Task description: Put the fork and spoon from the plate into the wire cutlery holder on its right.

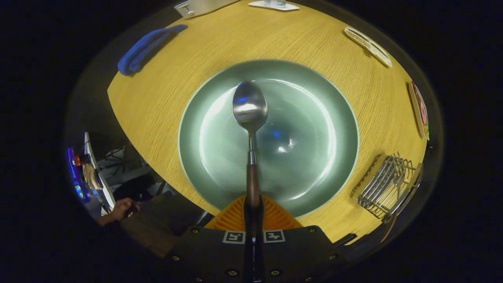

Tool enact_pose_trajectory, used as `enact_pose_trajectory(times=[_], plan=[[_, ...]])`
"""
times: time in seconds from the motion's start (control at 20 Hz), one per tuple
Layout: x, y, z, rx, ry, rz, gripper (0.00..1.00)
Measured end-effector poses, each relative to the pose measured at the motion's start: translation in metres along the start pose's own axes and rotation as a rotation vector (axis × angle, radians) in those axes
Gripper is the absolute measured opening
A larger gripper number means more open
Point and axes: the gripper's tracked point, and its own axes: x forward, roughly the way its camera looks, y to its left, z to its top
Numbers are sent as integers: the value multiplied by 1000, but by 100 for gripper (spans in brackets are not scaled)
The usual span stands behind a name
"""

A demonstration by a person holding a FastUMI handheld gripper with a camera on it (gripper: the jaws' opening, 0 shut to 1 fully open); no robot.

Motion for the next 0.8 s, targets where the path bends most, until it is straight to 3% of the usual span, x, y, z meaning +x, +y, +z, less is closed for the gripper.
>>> enact_pose_trajectory(times=[0.35,0.8], plan=[[-70,-44,-38,-186,112,-77,2],[-136,-94,-85,-153,187,-137,2]])
